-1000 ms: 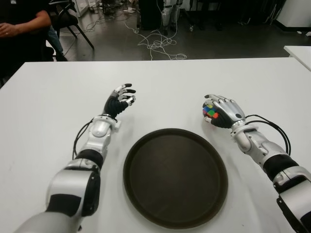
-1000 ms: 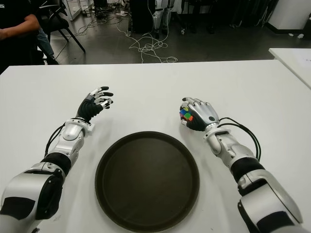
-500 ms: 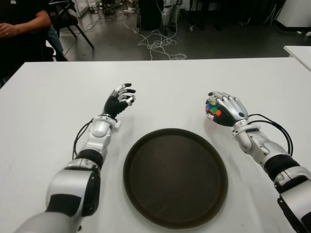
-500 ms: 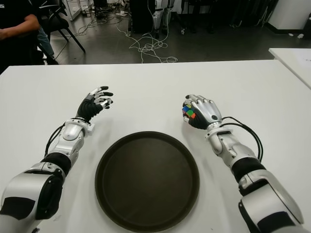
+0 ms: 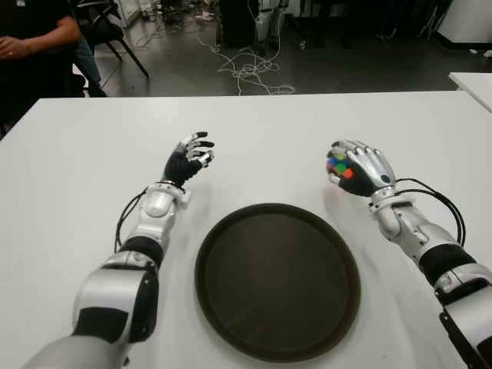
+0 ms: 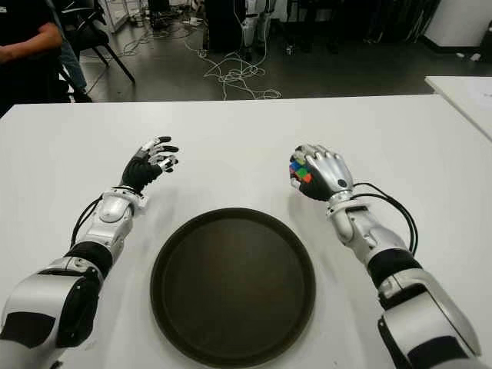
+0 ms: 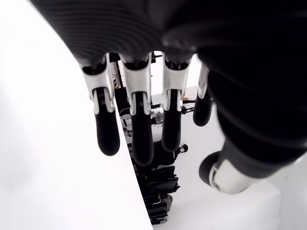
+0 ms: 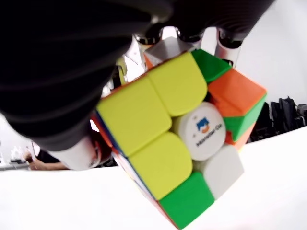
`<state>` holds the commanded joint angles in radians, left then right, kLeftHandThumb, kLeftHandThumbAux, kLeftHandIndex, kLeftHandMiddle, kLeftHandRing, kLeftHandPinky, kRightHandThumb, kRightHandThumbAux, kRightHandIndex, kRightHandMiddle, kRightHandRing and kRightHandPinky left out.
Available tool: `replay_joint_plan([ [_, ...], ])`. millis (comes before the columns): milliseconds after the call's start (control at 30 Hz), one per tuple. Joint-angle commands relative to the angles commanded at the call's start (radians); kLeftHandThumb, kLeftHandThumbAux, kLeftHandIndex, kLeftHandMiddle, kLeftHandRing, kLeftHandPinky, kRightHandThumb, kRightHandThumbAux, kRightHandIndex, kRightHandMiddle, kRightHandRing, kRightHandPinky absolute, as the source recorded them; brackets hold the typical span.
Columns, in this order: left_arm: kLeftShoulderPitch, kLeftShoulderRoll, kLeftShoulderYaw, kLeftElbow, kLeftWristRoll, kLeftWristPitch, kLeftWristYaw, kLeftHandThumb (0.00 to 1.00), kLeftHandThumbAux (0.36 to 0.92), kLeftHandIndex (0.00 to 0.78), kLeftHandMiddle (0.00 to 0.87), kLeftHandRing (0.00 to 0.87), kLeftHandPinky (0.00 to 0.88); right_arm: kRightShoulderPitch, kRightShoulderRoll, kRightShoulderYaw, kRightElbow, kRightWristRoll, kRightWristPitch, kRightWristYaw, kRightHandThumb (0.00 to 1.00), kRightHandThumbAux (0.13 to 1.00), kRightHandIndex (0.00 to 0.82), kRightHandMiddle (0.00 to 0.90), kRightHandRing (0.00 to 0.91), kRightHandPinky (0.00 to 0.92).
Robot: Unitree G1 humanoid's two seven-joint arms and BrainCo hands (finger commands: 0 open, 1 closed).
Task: Pick up the Rubik's Cube and put it in the plate
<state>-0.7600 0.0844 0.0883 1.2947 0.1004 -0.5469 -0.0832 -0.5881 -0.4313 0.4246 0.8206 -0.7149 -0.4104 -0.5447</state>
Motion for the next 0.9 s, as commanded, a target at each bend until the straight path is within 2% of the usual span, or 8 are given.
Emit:
replay_joint_plan([
  [133, -0.001, 0.002, -0.002, 0.0, 0.003, 0.001, 0.003, 0.3, 0.707, 0.185, 0.286, 0.33, 0.367, 0.069, -0.011, -0.031, -0.235, -0.008, -0.014, -0.003, 0.939, 0.671, 0.359, 0.484, 0.544, 0.532],
  [300, -0.002, 0.002, -0.004, 0.0, 0.006, 0.01, 0.011, 0.297, 0.71, 0.185, 0.285, 0.329, 0.362, 0.098, -0.002, -0.05, -0.432, -0.011, -0.032, 0.024, 0.944, 0.666, 0.37, 0.507, 0.56, 0.664],
  [533, -0.006, 0.0, -0.007, 0.003, 0.01, 0.02, 0.023, 0.302, 0.715, 0.19, 0.293, 0.331, 0.359, 0.162, -0.004, -0.064, -0.559, -0.033, -0.086, 0.011, 0.945, 0.664, 0.378, 0.494, 0.552, 0.713],
  [667, -0.006, -0.001, -0.008, 0.003, 0.008, 0.02, 0.025, 0.309, 0.719, 0.192, 0.291, 0.329, 0.357, 0.176, 0.003, -0.071, -0.583, -0.045, -0.104, 0.007, 0.946, 0.664, 0.385, 0.48, 0.544, 0.722],
  [733, -0.007, -0.002, -0.007, 0.003, 0.006, 0.022, 0.023, 0.31, 0.718, 0.191, 0.289, 0.328, 0.359, 0.185, 0.011, -0.071, -0.605, -0.049, -0.111, 0.008, 0.946, 0.664, 0.387, 0.476, 0.542, 0.723],
  [833, -0.008, -0.003, -0.002, 0.003, -0.001, 0.024, 0.016, 0.318, 0.709, 0.186, 0.285, 0.328, 0.366, 0.213, 0.044, -0.061, -0.673, -0.035, -0.126, 0.029, 0.945, 0.664, 0.388, 0.474, 0.539, 0.729],
  [900, -0.008, -0.005, 0.0, 0.003, -0.005, 0.024, 0.01, 0.322, 0.704, 0.184, 0.286, 0.329, 0.369, 0.235, 0.05, -0.053, -0.69, -0.005, -0.16, 0.05, 0.944, 0.666, 0.384, 0.472, 0.538, 0.731],
])
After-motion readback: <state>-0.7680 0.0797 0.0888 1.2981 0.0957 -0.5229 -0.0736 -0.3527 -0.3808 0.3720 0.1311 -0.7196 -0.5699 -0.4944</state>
